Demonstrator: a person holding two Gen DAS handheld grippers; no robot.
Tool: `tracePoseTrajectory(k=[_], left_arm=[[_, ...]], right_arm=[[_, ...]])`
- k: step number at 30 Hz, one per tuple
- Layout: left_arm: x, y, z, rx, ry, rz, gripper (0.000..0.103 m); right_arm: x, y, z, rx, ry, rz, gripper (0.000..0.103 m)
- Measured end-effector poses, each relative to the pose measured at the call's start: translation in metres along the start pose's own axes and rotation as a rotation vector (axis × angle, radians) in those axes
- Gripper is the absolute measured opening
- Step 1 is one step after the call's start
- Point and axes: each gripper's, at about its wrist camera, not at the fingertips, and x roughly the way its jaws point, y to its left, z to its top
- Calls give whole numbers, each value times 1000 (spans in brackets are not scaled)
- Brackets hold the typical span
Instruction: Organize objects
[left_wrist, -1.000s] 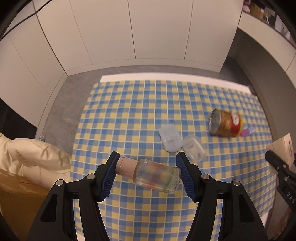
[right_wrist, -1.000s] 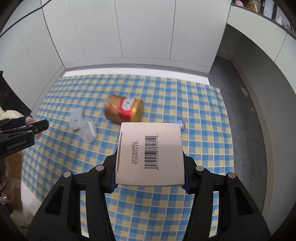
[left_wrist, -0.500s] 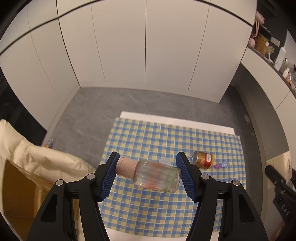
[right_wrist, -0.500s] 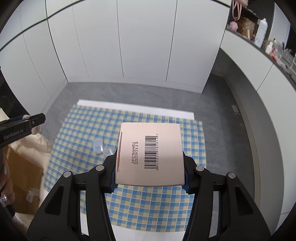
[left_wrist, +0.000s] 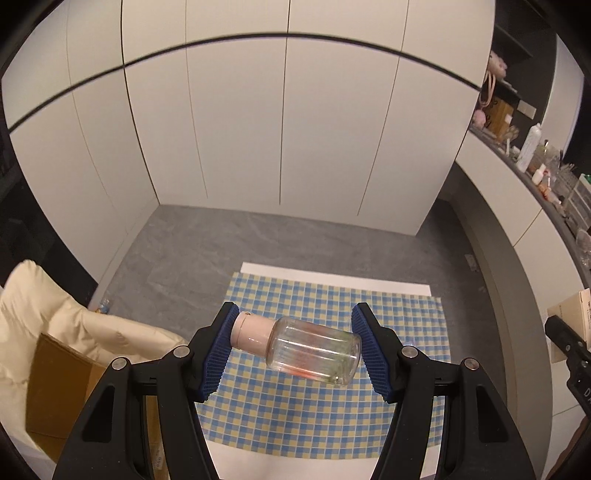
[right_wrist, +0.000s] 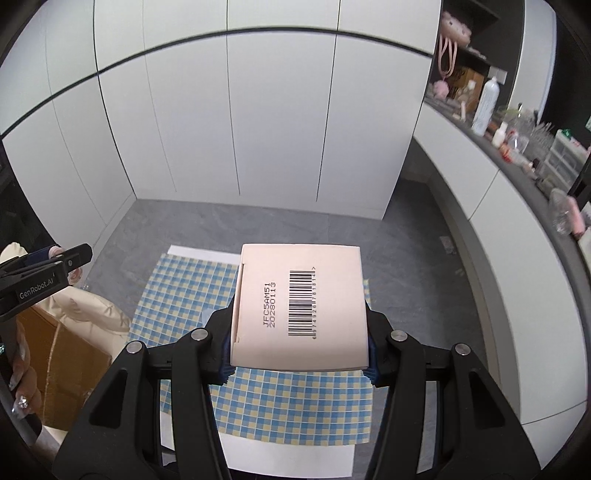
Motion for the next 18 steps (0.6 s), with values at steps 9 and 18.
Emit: tracePoseTrajectory(k=[9,18], left_arm=[[-43,-4,-1,18,-20,-13,64],[-63,-6,-11,36,-22,-36,64]], right_arm=[[-55,-3,6,1,-38,-1,54],[-68,-2,-12,13,-45,-14,54]])
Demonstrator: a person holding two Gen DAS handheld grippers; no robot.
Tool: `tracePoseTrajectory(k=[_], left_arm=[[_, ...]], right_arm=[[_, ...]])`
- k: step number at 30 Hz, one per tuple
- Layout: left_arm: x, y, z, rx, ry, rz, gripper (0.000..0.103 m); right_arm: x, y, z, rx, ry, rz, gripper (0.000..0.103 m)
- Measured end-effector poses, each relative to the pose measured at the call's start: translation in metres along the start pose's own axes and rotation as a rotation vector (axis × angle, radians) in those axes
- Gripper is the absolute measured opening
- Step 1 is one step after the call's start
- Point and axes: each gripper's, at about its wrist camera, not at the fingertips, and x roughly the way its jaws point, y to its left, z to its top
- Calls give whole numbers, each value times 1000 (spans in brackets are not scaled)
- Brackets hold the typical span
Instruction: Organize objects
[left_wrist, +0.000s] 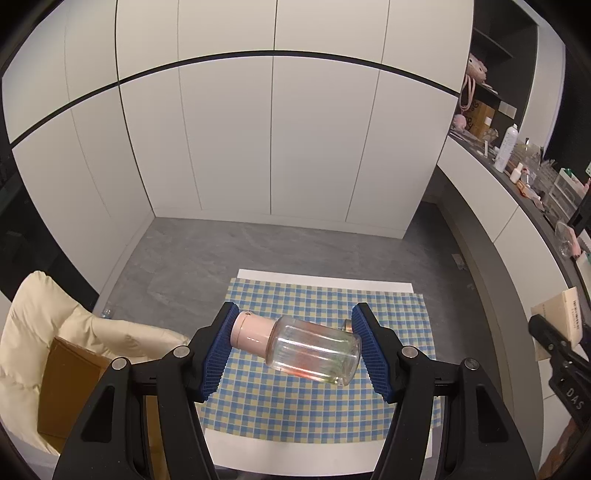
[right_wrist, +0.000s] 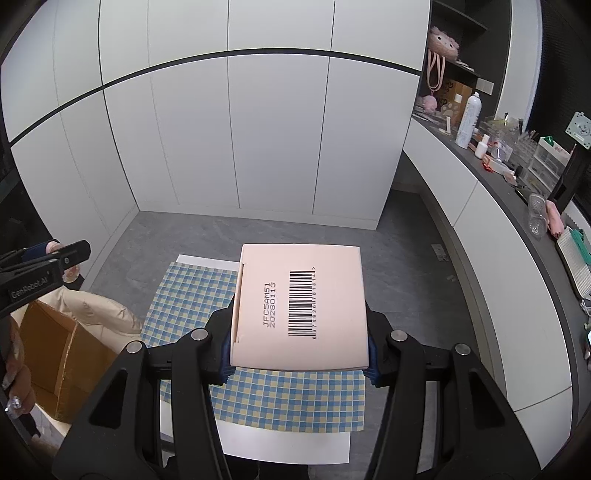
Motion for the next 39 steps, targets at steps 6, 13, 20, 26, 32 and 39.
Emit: tracePoseTrajectory(k=[6,13,20,26,32,39], left_arm=[[-15,1,-14,1,-18,-4,64],[-32,-1,-42,13,-49,15,64],[-46,-2,-78,44,-60,23,64],[-56,0,-108,69,-68,35,64],[-68,5,-134,77,-71,41,64],[-73,9,-163,103,-68,60,64]], right_arm=[[-2,1,-18,27,12,12,54],[-12,2,-45,44,7,-2,54],[-26,7,-76,42,5,-23,54],[-42,13,-105,38,-11,-44,54],[-53,17,-137,53,7,-19,54],[-62,21,-180,55,36,10,54]])
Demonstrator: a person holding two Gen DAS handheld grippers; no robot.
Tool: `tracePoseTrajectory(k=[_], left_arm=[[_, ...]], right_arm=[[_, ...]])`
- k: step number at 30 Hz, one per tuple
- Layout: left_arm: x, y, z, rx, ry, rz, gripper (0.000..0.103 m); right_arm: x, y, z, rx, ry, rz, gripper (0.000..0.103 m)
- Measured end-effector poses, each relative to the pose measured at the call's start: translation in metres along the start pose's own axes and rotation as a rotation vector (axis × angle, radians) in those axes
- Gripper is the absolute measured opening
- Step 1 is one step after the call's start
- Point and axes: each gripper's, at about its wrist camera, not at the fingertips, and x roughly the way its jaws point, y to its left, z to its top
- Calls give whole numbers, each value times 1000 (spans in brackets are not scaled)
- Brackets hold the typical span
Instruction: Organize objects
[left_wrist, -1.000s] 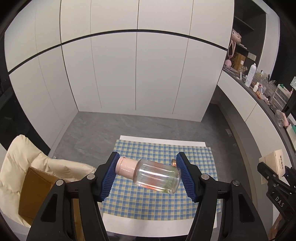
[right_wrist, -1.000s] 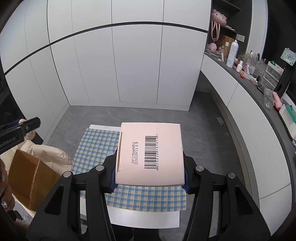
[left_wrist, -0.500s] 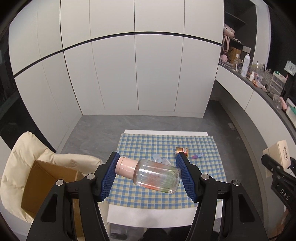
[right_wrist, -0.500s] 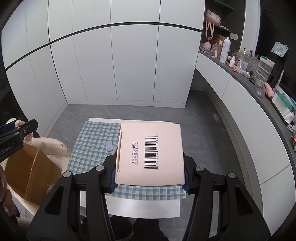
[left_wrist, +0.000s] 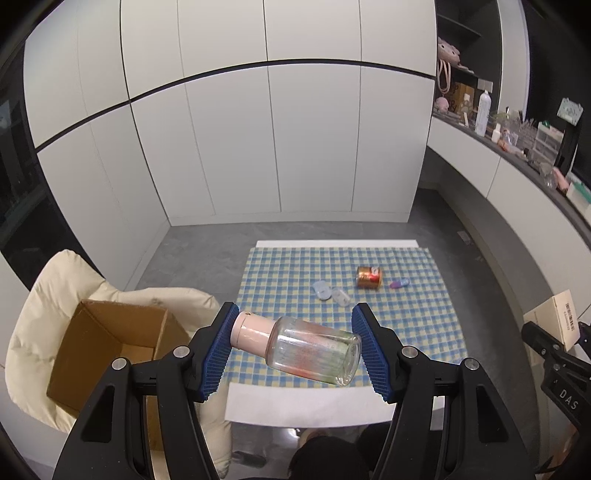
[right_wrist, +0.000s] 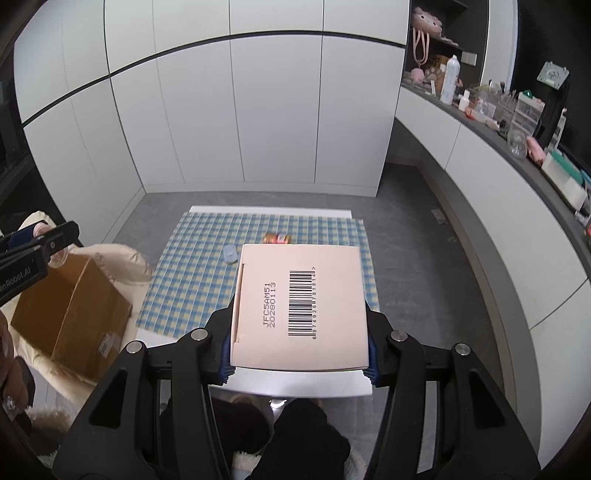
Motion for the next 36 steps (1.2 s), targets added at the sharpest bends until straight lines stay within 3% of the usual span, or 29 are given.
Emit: tracePoseTrajectory(k=[7,16,36], left_arm=[[6,0,-40,-3,84,-37,64],[19,8,-75,-11,150,-26,64],[-20,25,-124,-17,145,-45,64]], right_arm=[[4,-6,-41,26,34,-20,54],[11,-10,-68,37,82,-25,54],[-30,-21,-138,62,132,2,54]])
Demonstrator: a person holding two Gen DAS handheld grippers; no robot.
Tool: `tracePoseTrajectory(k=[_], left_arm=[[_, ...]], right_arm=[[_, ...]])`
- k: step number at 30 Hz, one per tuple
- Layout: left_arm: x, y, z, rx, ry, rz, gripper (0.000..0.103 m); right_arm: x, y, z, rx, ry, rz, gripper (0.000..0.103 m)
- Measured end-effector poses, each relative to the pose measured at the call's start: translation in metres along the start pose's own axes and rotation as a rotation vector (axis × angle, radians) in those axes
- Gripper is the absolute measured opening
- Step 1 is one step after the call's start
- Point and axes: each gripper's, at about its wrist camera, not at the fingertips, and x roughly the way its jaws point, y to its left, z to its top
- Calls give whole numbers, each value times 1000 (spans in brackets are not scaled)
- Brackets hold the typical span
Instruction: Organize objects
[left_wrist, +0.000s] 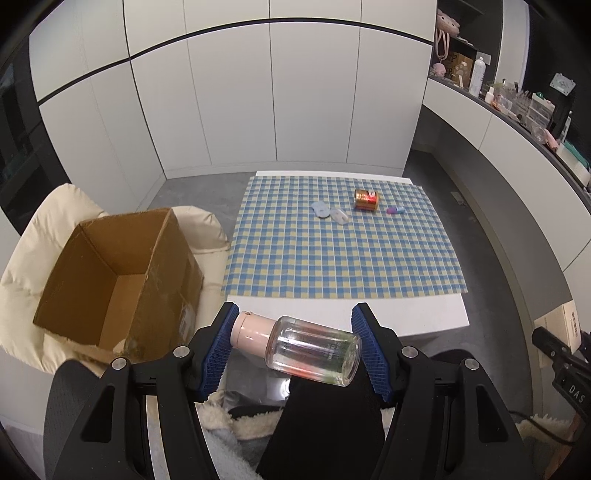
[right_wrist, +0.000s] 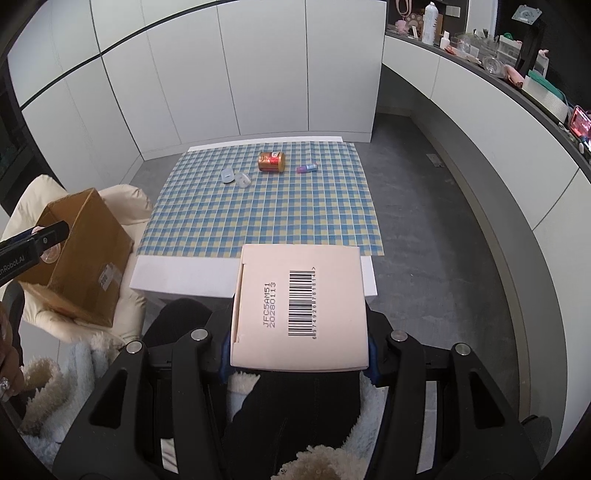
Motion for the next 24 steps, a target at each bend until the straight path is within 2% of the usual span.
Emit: tracePoseTrajectory(k=[15,24], left_arm=[[-13,12,-6,-26,-17,5,64],[-13,48,-13,-99,-11,74,64]], right_arm=[[-13,18,1,-58,-23,2,54],[2,54,10,-139,-12,62,54]])
